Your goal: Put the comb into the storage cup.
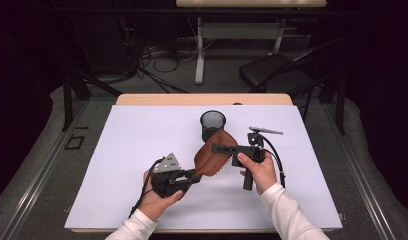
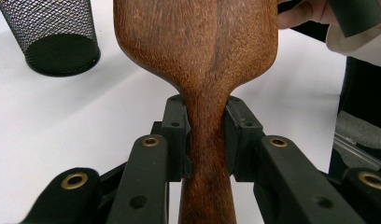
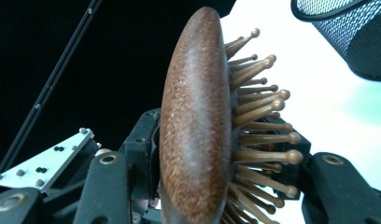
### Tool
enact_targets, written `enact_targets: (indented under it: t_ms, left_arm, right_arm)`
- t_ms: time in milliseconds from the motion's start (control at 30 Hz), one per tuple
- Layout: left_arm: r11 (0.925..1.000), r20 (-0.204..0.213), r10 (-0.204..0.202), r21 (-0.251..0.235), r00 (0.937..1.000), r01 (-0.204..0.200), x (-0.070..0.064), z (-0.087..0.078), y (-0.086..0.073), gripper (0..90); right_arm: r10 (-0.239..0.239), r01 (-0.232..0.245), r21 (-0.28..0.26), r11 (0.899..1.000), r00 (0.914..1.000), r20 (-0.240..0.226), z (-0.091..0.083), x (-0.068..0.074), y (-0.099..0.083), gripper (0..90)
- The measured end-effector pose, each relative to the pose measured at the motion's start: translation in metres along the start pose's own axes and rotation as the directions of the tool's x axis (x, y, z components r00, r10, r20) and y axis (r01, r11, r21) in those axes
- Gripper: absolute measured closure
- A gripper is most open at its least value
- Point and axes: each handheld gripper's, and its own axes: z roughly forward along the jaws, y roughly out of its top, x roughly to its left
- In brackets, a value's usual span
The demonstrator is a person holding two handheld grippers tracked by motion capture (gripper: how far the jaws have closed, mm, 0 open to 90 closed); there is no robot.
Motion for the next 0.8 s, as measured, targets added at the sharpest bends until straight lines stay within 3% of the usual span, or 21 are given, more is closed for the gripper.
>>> enact_targets:
  t_ms: [533, 800]
  left_arm:
    - [0.9999, -0.012, 0.009, 0.006, 0.9999, -0.009, 0.0002, 0.0019, -0.0012, 72.2]
    - [1.0, -0.015, 0.008, 0.003, 0.9999, -0.008, 0.0008, 0.0022, -0.0014, 71.6]
  right_arm:
    - [0.071, -0.071, 0.014, 0.997, 0.9973, -0.016, -0.0004, -0.004, -0.0005, 48.6]
    - [0.083, -0.083, 0.013, 0.997, 0.9965, -0.01, -0.0001, -0.0043, -0.0002, 49.1]
